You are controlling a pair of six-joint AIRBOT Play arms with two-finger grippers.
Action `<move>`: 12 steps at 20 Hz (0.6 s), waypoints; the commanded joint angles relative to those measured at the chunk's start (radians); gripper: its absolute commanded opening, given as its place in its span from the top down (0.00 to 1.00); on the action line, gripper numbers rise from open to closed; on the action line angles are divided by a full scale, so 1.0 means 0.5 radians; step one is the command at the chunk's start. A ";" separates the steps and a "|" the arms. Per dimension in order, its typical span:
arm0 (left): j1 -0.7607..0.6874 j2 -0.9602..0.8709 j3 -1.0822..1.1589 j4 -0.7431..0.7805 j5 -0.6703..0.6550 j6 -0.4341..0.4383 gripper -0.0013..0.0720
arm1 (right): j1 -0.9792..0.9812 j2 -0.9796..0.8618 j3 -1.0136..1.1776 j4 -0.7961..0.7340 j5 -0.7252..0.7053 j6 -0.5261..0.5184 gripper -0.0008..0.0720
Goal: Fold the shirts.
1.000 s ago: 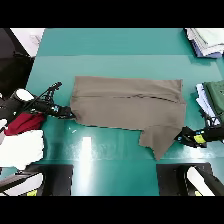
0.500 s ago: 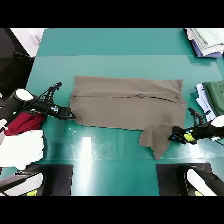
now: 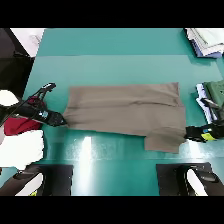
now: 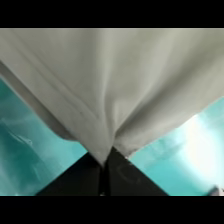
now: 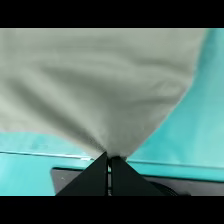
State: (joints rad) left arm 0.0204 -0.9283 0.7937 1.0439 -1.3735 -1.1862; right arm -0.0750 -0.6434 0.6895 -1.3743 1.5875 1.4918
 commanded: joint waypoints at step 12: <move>0.002 -0.014 -0.005 0.095 0.742 -0.179 0.95 | 0.027 -0.752 0.589 0.093 -0.552 -0.273 0.96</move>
State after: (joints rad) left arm 0.0204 -0.8806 0.7906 1.0840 -1.1034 -1.2675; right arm -0.0704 -0.8749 0.9188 -1.3392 1.3949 1.3922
